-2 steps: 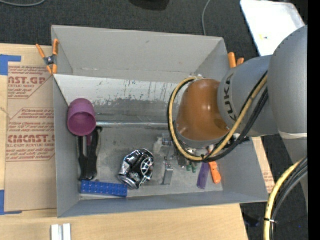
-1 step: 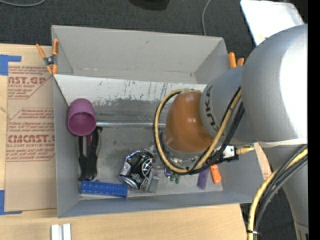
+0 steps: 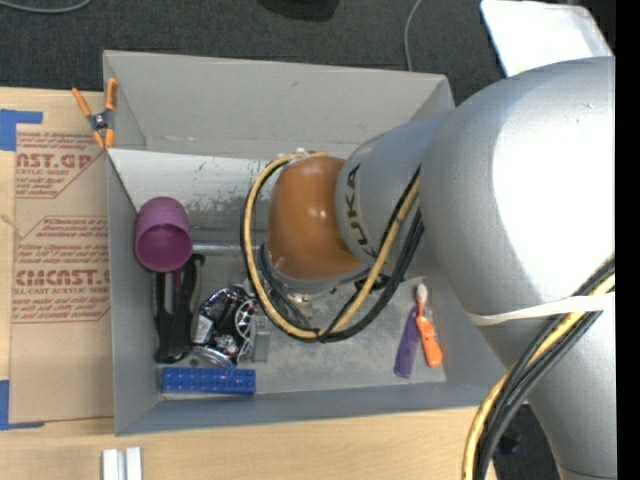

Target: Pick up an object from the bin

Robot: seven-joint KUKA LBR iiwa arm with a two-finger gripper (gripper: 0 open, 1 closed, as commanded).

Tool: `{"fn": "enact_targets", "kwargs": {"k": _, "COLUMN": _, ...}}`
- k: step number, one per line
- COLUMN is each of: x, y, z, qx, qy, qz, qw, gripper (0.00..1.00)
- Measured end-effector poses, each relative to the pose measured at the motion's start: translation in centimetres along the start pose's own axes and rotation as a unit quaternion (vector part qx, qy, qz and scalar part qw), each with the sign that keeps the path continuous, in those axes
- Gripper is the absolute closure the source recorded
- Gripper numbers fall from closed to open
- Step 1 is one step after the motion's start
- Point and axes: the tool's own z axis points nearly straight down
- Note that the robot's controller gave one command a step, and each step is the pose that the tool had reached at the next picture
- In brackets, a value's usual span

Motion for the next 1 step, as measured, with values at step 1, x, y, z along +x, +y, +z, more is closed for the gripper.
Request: {"fn": "enact_targets", "kwargs": {"k": 1, "x": 0.02, "y": -0.06, "z": 0.01, "qx": 0.001, "qy": 0.0003, "qz": 0.0, "qw": 1.0, "gripper": 1.0}}
